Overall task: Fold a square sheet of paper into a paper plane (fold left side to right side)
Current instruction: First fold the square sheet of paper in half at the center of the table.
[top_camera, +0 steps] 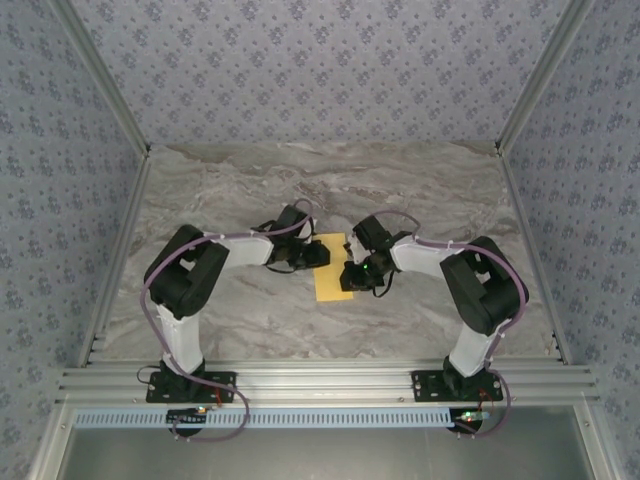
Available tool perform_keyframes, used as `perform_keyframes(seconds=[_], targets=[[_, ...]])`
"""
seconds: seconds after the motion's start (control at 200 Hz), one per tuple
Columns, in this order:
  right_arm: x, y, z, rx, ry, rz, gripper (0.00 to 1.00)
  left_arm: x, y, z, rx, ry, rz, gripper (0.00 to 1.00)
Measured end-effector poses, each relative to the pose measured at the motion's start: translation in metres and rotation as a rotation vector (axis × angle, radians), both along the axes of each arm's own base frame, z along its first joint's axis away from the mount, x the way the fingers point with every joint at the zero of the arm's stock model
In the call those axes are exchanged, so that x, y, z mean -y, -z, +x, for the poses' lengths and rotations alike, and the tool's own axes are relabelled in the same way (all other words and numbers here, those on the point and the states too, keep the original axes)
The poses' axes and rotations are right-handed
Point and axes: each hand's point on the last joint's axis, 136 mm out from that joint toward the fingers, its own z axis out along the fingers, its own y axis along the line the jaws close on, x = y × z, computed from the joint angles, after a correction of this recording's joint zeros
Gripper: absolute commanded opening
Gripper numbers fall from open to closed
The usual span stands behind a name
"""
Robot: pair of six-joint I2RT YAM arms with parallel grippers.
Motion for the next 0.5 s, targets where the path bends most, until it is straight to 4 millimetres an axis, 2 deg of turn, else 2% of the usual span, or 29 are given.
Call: perform_keyframes(seconds=[0.125, 0.365, 0.5], targets=[[0.000, 0.000, 0.000, 0.002, 0.000, 0.001, 0.12, -0.004, 0.000, 0.014, 0.007, -0.014, 0.001, 0.19], [0.000, 0.000, 0.000, 0.005, -0.002, 0.003, 0.12, -0.018, -0.001, 0.053, 0.024, -0.070, 0.008, 0.19], [0.000, 0.000, 0.000, 0.007, -0.002, 0.004, 0.12, -0.019, -0.001, 0.066, 0.018, -0.078, 0.012, 0.19]])
